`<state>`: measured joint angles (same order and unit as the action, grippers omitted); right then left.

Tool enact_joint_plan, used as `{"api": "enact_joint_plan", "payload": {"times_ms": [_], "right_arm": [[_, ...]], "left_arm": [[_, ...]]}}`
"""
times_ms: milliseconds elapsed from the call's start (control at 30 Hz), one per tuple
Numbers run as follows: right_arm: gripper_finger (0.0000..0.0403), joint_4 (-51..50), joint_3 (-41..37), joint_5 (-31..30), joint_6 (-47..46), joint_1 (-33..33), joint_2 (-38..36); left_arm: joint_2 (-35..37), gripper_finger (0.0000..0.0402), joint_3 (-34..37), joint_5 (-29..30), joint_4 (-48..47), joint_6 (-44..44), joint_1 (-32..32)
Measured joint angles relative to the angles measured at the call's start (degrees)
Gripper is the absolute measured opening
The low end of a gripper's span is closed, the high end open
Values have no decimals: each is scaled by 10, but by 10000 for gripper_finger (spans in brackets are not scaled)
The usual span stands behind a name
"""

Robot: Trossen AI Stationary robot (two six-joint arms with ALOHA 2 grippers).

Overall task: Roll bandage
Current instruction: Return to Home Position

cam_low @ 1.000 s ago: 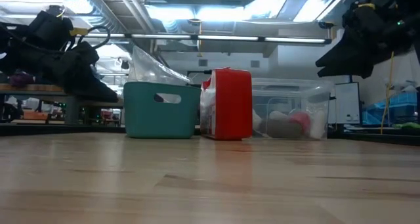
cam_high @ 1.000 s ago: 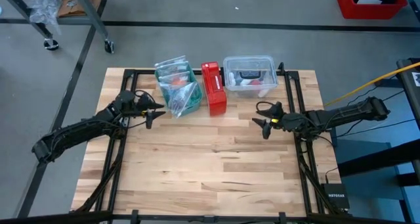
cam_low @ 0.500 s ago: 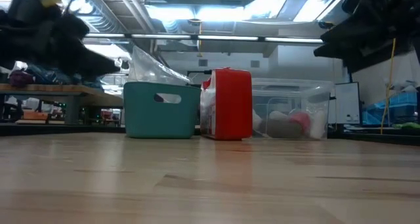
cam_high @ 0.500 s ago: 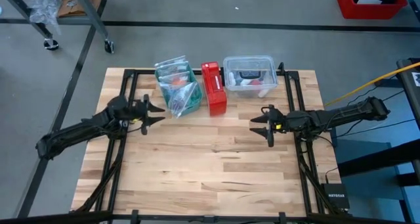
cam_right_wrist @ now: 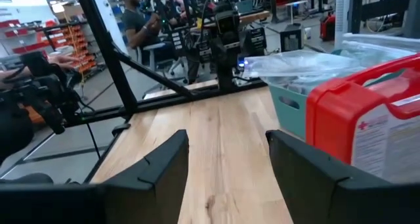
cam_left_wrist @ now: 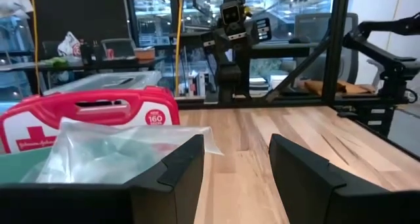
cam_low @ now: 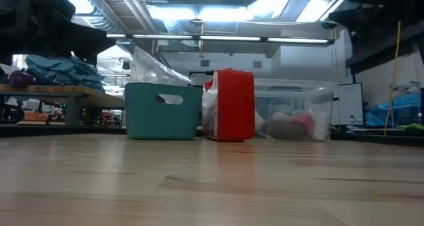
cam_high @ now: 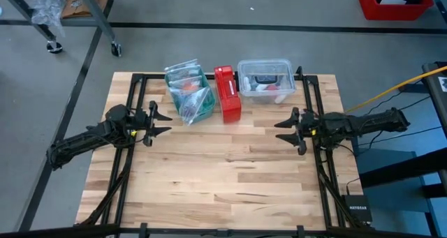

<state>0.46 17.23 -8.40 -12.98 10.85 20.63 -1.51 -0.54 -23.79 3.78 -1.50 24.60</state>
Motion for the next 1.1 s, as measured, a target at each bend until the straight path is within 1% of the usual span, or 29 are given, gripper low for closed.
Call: {"api": "enact_joint_plan", "payload": {"times_ms": [133, 233, 300, 433, 667, 900, 1100], "right_arm": [[211, -45, 0, 0, 0, 0, -43], [211, -85, 0, -1, 0, 0, -64], [211, -91, -5, -13, -4, 0, -72], [211, -56, -44, -21, -5, 0, -93], [211, 101, -164, -15, -17, 0, -135], [211, 103, -165, -10, -1, 0, -142], [211, 58, -166, -11, 0, 0, -141]], "left_arm": [[1, 164, 0, 0, 0, 0, 0], [2, 164, 0, 0, 0, 0, 0], [5, 164, 0, 0, 0, 0, 0], [13, 164, 0, 0, 0, 0, -6], [13, 164, 0, 0, 0, 0, -15], [13, 164, 0, 0, 0, 0, -15], [13, 164, 0, 0, 0, 0, -15]]}}
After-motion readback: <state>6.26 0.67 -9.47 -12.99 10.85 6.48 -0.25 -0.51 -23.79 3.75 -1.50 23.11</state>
